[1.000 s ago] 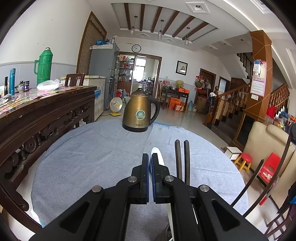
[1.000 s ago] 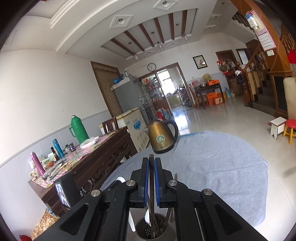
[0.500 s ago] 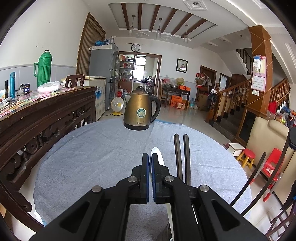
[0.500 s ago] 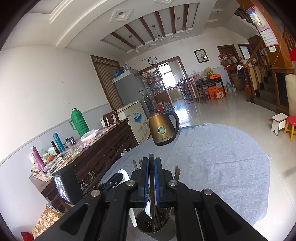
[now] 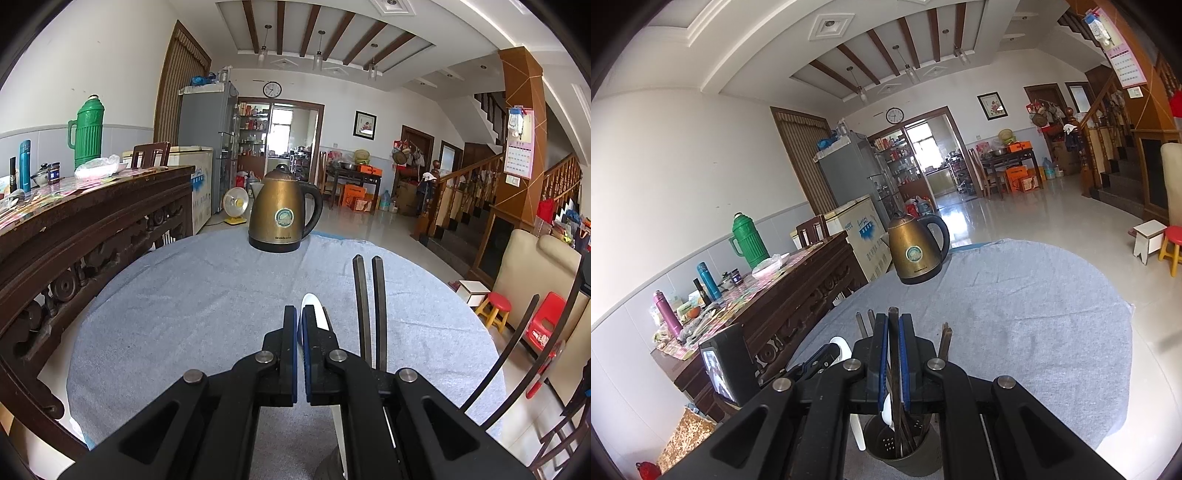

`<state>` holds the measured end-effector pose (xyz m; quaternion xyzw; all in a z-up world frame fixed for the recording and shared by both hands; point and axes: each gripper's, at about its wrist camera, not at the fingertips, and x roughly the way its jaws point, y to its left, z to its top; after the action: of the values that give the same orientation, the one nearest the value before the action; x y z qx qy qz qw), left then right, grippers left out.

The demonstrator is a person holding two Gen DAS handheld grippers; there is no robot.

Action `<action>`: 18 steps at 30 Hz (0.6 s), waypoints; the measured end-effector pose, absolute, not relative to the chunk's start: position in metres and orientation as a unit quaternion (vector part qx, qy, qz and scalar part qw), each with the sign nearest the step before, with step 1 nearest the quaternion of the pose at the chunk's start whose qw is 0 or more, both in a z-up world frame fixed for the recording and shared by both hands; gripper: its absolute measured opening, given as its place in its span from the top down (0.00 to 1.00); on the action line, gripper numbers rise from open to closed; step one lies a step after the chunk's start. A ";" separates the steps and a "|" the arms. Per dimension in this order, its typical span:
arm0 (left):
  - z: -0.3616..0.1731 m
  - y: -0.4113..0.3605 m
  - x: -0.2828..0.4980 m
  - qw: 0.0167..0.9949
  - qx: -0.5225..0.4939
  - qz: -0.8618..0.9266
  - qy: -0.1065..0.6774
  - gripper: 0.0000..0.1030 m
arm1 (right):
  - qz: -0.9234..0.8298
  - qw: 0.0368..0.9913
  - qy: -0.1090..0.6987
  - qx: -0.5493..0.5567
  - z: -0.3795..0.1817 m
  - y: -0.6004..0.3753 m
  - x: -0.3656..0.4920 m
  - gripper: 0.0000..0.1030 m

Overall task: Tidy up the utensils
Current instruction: 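Lower the spoon and chopstick into the dark holder and open both grippers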

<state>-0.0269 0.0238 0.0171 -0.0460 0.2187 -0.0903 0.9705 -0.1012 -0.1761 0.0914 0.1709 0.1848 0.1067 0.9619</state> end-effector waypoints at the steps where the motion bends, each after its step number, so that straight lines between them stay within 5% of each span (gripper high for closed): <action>1: 0.017 0.024 -0.027 0.970 -0.046 -0.090 0.219 0.98 | 0.107 0.962 0.185 0.171 0.092 -0.176 -0.101 0.94; 18: 0.013 0.029 -0.025 0.968 -0.069 -0.097 0.219 0.98 | 0.108 0.960 0.194 0.169 0.087 -0.170 -0.099 0.93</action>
<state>-0.0249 0.0286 0.0131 -0.0688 0.2193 -0.0969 0.9684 -0.0995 -0.1696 0.0871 0.1693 0.1936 0.1082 0.9603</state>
